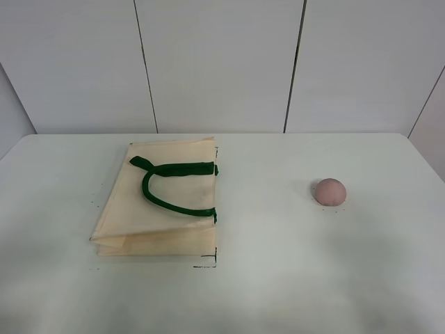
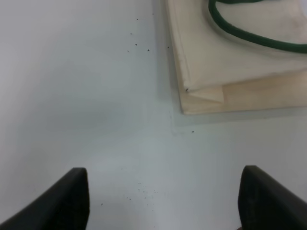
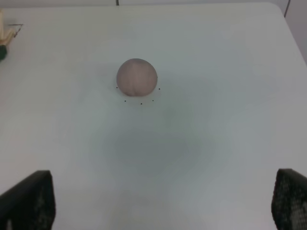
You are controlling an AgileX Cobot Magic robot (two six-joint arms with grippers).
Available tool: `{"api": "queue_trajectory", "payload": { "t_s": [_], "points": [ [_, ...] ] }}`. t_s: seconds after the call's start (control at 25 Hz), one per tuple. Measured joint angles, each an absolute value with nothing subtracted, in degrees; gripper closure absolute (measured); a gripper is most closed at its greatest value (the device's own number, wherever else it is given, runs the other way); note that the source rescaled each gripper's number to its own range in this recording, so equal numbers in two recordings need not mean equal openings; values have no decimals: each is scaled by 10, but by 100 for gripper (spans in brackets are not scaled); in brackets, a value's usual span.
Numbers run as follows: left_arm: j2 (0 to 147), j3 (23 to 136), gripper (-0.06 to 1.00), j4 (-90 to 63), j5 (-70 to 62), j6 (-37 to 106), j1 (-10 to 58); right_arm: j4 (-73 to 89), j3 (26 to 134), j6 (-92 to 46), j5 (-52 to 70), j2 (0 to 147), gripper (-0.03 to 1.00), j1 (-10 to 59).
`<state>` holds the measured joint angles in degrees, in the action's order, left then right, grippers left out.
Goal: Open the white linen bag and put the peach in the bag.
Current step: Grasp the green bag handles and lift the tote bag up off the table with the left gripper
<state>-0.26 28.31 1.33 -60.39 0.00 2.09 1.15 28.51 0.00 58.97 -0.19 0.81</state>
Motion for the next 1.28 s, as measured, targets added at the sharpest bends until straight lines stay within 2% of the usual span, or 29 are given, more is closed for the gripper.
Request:
{"api": "queue_trajectory", "payload": {
  "t_s": [0.44, 0.56, 1.28],
  "points": [
    [-1, 284, 8, 13, -602, 0, 21, 12, 285, 0, 590, -2, -3, 8],
    [52, 301, 8, 13, -602, -9, 21, 12, 285, 0, 590, -2, -3, 8],
    [795, 646, 8, 13, -501, -21, 21, 12, 285, 0, 590, -2, -3, 8]
  ]
}}
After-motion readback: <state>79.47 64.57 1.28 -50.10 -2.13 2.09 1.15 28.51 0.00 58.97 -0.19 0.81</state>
